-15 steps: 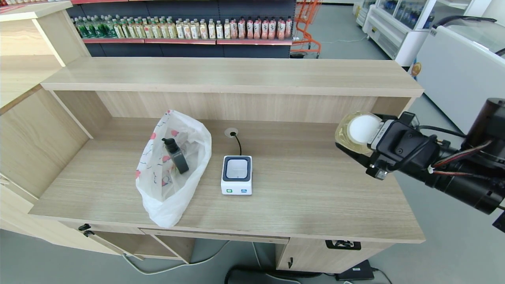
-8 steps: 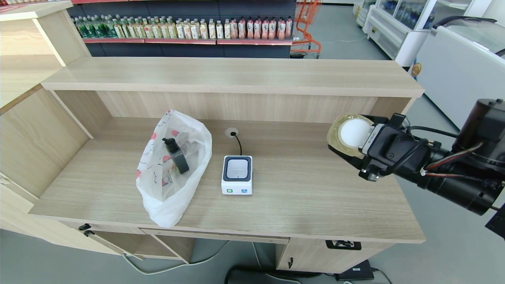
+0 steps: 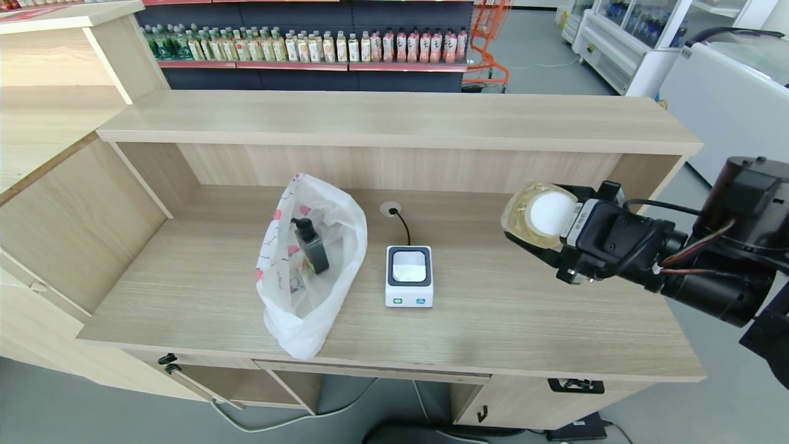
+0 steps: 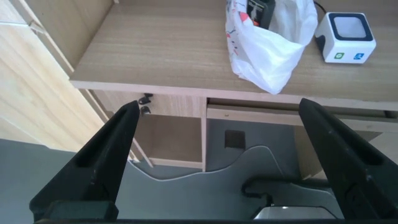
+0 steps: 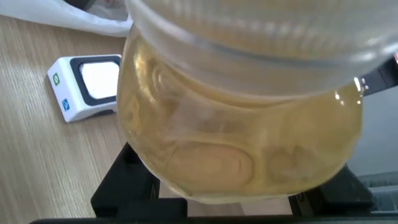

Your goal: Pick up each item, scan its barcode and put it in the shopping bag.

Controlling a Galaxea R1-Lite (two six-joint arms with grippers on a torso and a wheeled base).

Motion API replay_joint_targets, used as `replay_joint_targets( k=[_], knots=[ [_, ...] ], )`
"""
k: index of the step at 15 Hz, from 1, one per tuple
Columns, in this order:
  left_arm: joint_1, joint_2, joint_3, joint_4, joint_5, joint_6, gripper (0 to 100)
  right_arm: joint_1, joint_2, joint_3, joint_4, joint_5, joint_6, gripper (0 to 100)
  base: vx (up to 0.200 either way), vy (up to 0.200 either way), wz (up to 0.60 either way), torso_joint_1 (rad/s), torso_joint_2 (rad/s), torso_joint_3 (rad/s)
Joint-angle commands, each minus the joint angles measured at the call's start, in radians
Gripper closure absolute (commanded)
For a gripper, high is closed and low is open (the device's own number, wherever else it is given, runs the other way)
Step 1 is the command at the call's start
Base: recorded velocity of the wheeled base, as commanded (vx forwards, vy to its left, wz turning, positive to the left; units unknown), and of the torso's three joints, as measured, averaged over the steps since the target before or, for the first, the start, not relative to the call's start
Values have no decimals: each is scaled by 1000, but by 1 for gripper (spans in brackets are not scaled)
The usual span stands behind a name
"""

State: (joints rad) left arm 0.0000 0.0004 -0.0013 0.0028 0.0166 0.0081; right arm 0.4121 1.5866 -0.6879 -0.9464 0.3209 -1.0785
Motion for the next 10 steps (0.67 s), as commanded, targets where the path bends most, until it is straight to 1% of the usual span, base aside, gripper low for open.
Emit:
replay_joint_targets(
  k=[1,3,4,5,7,9,10],
  knots=[
    [0,0,0,0,0,0,0,-65,70,-21,-23,64,-3,100,0,200,0,2,7,2],
    [0,0,0,0,0,1,0,-116,112,-33,-49,139,-4,100,0,200,0,0,-2,2],
    [0,0,0,0,0,1,0,-127,124,-35,-55,164,-4,100,0,200,0,-2,2,7],
    [0,0,0,0,0,1,0,-147,150,-38,-66,210,-4,100,0,200,0,7,2,2],
    [0,0,0,0,0,1,0,-154,181,-35,-81,247,-1,100,0,200,0,2,7,2],
    [0,0,0,0,0,1,0,-180,228,-30,-121,288,-1,100,0,0,0,0,0,0],
    [0,0,0,0,0,1,0,-210,260,-28,-160,326,0,100,0,0,0,0,0,0]
  ],
)
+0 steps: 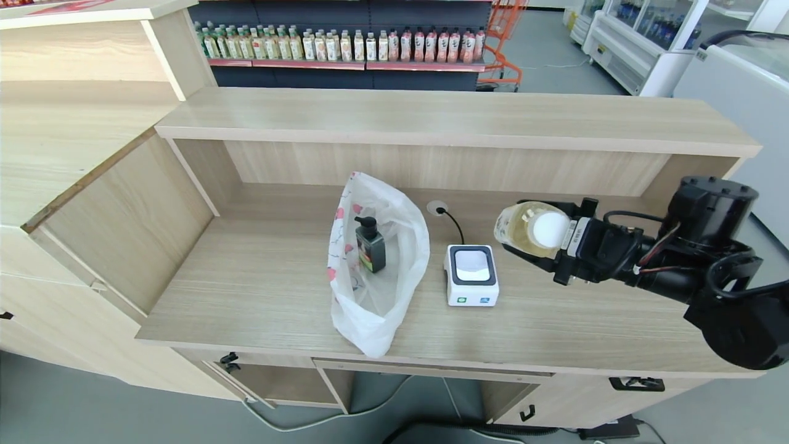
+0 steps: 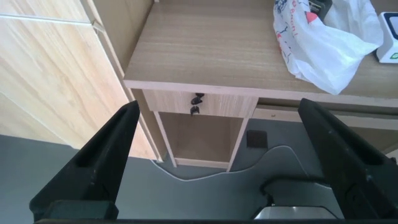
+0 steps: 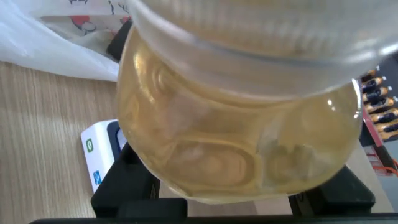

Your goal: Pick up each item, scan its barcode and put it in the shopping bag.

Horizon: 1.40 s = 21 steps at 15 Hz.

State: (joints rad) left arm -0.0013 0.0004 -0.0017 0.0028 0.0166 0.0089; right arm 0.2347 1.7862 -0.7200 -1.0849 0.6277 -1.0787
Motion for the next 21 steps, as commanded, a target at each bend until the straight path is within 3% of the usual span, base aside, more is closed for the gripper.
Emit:
replay_joint_targets(
  k=[1,8,15,21],
  knots=[
    [1,0,0,0,0,0,0,-51,93,-1,-52,55,3,100,0,0,0,0,0,0],
    [1,0,0,0,0,0,0,-94,257,-12,-188,155,14,100,0,0,0,0,0,0],
    [1,0,0,0,0,-1,0,-81,348,-99,-194,230,39,100,0,0,0,0,0,0],
    [1,0,2,0,0,-1,0,-83,429,-228,-194,354,49,100,0,0,0,0,0,0]
  ],
)
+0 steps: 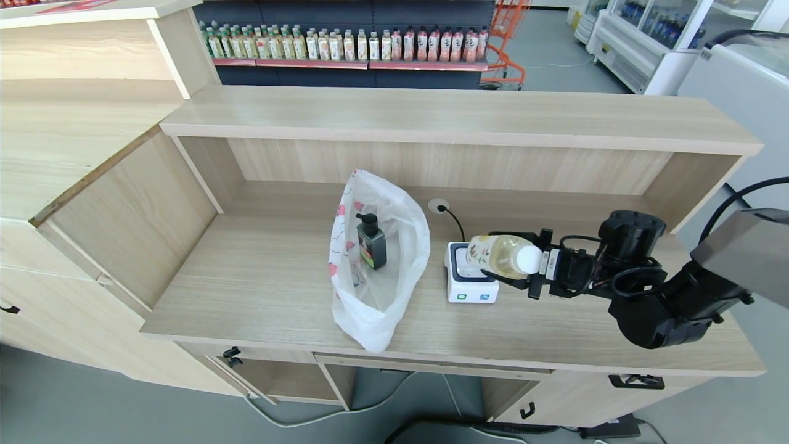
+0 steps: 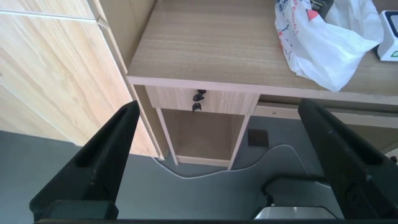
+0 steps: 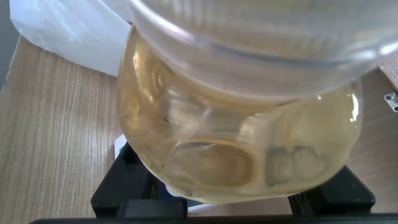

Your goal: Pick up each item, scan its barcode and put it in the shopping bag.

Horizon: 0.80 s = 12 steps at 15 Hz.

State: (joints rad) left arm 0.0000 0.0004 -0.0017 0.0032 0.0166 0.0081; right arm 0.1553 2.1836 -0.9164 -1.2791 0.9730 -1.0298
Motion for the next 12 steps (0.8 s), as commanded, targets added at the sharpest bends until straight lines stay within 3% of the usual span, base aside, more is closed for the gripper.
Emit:
replay_joint_targets(
  k=[1,12],
  knots=[
    [0,0,0,0,0,0,0,-3,44,-52,0,16,0,100,0,0,0,0,0,0],
    [0,0,0,0,0,0,0,-7,96,-59,-26,16,-7,100,0,0,0,0,0,0]
  ],
)
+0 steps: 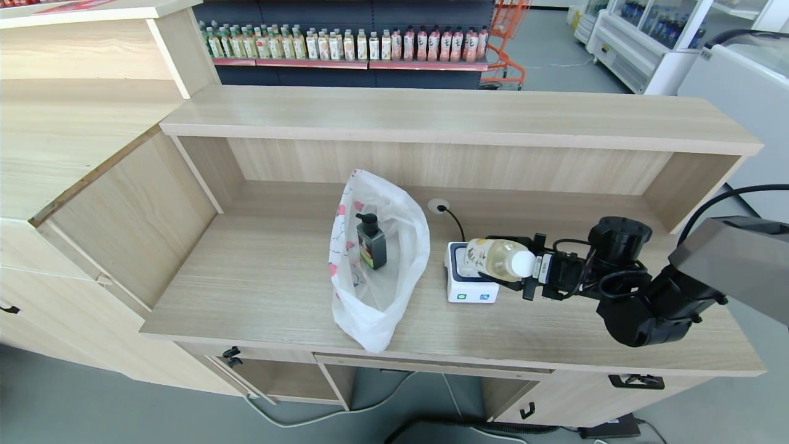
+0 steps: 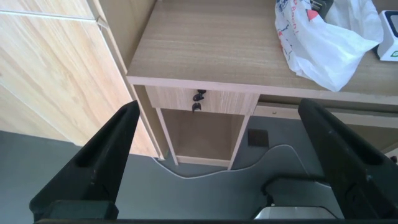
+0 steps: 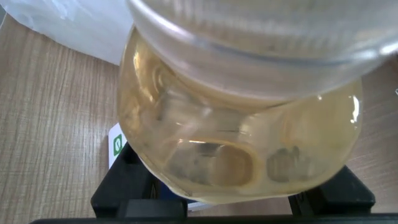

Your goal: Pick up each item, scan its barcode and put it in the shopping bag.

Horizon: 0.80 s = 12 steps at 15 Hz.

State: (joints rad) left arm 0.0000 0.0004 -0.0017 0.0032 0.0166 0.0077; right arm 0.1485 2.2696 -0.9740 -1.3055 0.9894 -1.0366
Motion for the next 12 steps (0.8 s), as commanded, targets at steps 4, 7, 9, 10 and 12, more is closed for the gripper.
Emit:
replay_joint_targets(
  k=[4,7,9,10,12],
  knots=[
    [0,0,0,0,0,0,0,5,8,-2,0,-1,0,100,0,0,0,0,0,0],
    [0,0,0,0,0,0,0,5,13,3,0,-1,-14,100,0,0,0,0,0,0],
    [0,0,0,0,0,0,0,5,15,3,0,-1,-16,100,0,0,0,0,0,0],
    [0,0,0,0,0,2,0,6,15,5,0,-1,-16,100,0,0,0,0,0,0],
    [0,0,0,0,0,2,0,6,15,8,0,-1,-25,100,0,0,0,0,0,0]
  ],
)
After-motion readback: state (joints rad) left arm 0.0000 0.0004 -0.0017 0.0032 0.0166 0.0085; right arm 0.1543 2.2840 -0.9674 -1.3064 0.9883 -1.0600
